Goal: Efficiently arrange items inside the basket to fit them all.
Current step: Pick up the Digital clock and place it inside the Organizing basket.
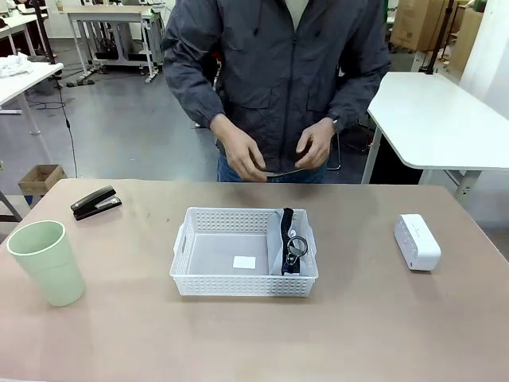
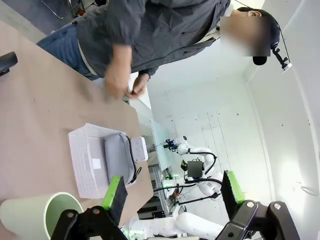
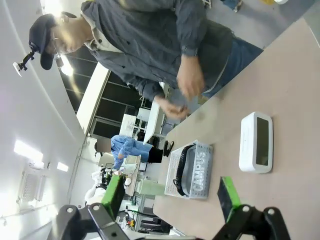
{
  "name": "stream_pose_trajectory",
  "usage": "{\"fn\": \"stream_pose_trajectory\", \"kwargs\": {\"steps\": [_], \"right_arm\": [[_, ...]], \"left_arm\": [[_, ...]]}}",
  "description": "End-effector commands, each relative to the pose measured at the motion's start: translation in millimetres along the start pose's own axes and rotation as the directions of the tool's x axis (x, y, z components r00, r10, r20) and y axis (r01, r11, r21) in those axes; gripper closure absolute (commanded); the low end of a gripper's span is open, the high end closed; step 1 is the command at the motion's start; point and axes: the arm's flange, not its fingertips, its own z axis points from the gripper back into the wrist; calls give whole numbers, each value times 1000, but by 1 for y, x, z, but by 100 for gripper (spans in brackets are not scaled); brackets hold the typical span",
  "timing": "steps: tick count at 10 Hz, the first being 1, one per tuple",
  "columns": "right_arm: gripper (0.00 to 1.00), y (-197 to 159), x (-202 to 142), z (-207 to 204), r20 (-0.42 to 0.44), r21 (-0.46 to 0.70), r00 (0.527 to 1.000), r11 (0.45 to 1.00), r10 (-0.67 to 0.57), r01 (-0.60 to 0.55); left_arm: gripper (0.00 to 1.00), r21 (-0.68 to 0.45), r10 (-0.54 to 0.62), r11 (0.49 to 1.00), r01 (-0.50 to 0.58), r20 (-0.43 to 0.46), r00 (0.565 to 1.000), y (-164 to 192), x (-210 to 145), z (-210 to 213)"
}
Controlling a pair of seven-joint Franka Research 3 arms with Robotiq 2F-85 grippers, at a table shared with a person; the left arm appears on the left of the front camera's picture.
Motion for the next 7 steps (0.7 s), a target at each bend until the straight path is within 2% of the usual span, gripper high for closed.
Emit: {"fn": "stream_pose_trajectory", "kwargs": {"steps": [1,3,5,7], "right_arm": [[0,0,2,0,2,11,1000,1000,21,-22],[0,0,0,0,0,0,1000,1000,0,0],[0,44,-2,-53,-128,-252,991,964,50,-81],[0,78,-8,-109,-252,-438,963,875,99,-205]], "left_arm": [[0,-3,-1,1000,1,-8,1000,-3,-2,1],[0,-3,-1,1000,1,-8,1000,-3,-2,1],[0,-3,-1,1000,1,-8,1000,-3,-2,1],[0,-3,-1,1000,1,-8,1000,-3,-2,1]]}}
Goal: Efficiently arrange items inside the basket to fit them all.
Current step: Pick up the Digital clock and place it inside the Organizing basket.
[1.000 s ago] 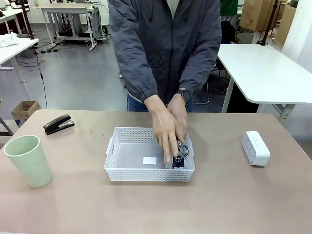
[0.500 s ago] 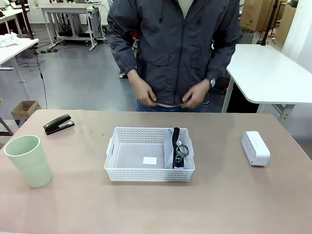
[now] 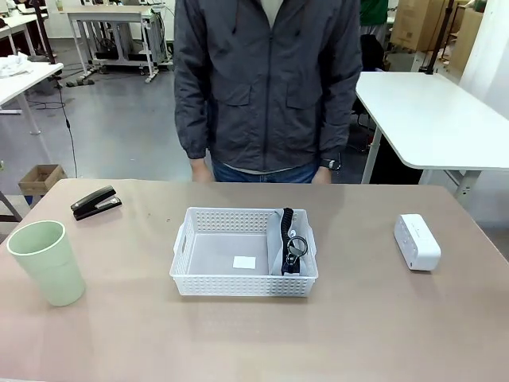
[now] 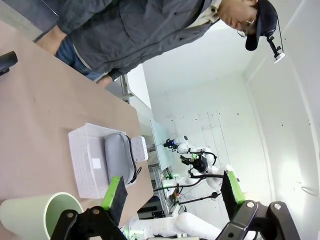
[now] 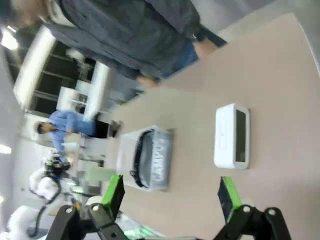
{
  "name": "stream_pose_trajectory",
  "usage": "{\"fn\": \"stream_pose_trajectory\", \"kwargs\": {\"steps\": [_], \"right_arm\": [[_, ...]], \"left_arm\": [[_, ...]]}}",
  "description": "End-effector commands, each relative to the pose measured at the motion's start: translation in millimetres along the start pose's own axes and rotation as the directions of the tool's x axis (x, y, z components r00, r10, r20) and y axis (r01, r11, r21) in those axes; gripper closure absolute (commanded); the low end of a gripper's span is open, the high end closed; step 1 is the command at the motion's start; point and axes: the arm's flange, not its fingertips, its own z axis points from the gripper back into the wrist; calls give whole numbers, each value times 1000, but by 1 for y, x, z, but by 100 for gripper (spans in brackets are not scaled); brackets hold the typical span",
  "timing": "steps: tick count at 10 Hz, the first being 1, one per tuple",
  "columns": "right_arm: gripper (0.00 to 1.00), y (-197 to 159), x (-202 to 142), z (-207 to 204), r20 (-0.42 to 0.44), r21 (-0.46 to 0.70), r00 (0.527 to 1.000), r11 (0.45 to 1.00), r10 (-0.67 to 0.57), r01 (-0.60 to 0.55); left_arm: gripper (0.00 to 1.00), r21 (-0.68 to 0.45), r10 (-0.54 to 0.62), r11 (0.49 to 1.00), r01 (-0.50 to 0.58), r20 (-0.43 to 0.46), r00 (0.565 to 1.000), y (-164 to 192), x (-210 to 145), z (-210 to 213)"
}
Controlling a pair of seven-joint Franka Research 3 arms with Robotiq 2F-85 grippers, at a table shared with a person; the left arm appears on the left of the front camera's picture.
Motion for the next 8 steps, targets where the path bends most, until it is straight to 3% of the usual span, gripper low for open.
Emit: {"fn": "stream_pose_trajectory", "kwargs": {"steps": [1,3,6,8], "right_arm": [[0,46,-5,-42,-135,-240,990,968,44,-76],[0,71,-9,-89,-184,-394,978,904,95,-162],[0,97,-13,-142,-259,-589,945,744,197,-317],[0,103,-8,-166,-366,-593,894,675,259,-439]], "left_arm": [[0,-4,-3,1000,3,-6,1000,-3,-3,2],[0,-4,-3,1000,3,-6,1000,-3,-3,2],[0,-4,-3,1000,3,-6,1000,-3,-3,2],[0,-4,-3,1000,3,-6,1000,-3,-3,2]]}}
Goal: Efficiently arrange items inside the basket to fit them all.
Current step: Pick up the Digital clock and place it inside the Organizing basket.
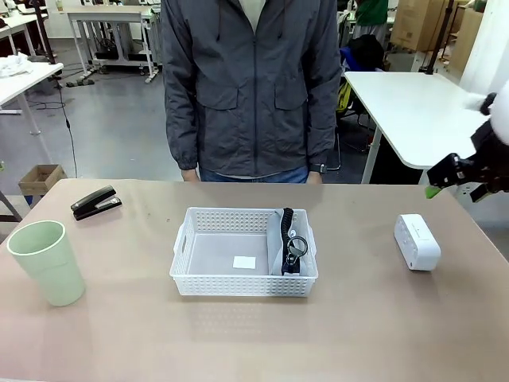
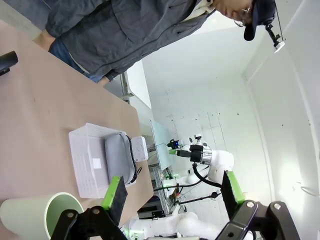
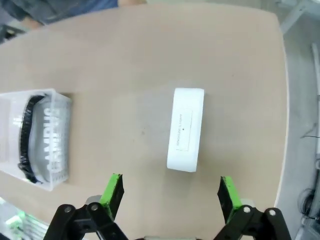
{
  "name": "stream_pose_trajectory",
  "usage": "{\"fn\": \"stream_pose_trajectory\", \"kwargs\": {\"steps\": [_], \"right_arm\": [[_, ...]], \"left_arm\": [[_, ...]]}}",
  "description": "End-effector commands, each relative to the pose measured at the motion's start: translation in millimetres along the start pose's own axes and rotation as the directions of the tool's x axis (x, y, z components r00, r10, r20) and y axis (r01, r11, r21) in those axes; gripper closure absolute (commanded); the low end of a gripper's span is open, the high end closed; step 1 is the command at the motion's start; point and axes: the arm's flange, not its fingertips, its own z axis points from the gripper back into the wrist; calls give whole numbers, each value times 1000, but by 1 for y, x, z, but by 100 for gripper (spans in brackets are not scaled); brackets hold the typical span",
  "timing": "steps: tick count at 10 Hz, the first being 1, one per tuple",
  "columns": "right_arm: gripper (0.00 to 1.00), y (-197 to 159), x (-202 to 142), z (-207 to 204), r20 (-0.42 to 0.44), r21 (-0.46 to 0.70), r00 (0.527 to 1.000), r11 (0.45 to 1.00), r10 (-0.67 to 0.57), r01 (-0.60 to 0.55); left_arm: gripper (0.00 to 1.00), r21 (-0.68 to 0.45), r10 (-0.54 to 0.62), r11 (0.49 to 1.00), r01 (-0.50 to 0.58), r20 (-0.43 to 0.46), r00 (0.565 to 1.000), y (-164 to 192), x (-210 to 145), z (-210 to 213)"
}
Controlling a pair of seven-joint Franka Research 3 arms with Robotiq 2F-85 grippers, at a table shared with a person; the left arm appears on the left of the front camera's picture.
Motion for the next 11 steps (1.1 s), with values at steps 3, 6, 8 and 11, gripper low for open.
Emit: {"fn": "stream_pose_trajectory", "kwargs": {"steps": [3,6,8,11], "right_arm": [[0,2,5,-4,-12,-1,999,999,33,-33],[0,-1,15,-5,-25,-93,998,994,-51,48],[0,7,25,-34,-47,-118,995,990,-83,77],[0,6,32,-68,-103,-106,991,991,-90,79]], "left_arm": [[0,-5,-4,1000,4,-6,1000,-3,-3,1],[0,-5,-4,1000,4,-6,1000,-3,-3,1],[0,-5,-4,1000,4,-6,1000,-3,-3,1],[0,-5,-4,1000,4,-6,1000,-3,-3,1]]}}
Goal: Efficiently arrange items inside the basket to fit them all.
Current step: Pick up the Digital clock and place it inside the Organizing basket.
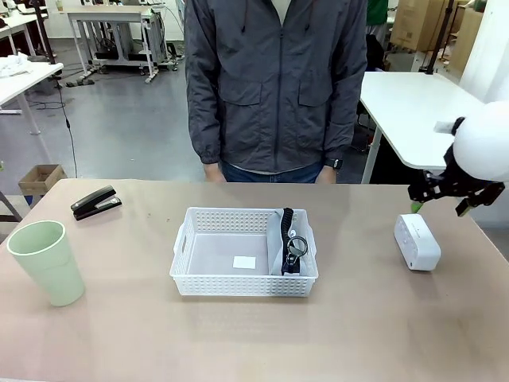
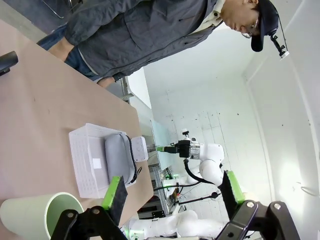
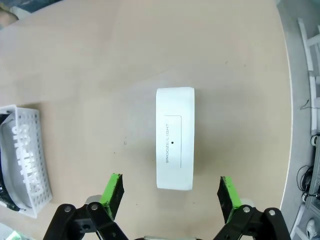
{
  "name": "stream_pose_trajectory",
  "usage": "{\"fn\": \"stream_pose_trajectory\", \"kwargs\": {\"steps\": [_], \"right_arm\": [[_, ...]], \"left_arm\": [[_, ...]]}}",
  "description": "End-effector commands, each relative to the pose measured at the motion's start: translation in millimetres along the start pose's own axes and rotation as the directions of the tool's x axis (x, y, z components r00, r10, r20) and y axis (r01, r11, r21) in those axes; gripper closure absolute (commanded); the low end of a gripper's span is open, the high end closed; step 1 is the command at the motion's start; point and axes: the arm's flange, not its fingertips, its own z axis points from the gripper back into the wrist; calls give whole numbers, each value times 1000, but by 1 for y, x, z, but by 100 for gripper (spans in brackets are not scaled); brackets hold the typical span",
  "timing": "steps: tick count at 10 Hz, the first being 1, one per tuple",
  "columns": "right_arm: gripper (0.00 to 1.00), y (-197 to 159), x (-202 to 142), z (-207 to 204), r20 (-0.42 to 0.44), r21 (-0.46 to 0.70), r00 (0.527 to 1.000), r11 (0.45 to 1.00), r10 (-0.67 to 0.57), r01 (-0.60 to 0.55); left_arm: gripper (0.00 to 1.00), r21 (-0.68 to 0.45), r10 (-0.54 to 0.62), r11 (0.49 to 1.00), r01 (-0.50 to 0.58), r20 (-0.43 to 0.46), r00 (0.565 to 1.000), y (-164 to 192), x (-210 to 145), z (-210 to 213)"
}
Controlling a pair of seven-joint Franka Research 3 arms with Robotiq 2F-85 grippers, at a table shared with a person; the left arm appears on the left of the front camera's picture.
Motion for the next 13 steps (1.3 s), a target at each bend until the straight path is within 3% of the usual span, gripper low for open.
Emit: {"fn": "stream_pose_trajectory", "kwargs": {"steps": [1,3,7,9,13], "right_arm": [[0,3,18,-14,-17,-38,999,999,-37,36],[0,11,24,-37,-42,-29,999,1000,-7,6],[0,14,39,-96,-191,-116,981,993,-30,8],[0,12,37,-116,-249,-87,968,995,27,-50],[0,7,37,-125,-227,-91,974,996,-7,-14]], "left_arm": [[0,-6,-3,1000,3,-7,1000,-3,-3,1],[0,-6,-3,1000,3,-7,1000,-3,-3,1],[0,-6,-3,1000,3,-7,1000,-3,-3,1],[0,-6,-3,1000,3,-7,1000,-3,-3,1],[0,-6,-3,1000,3,-7,1000,-3,-3,1]]}}
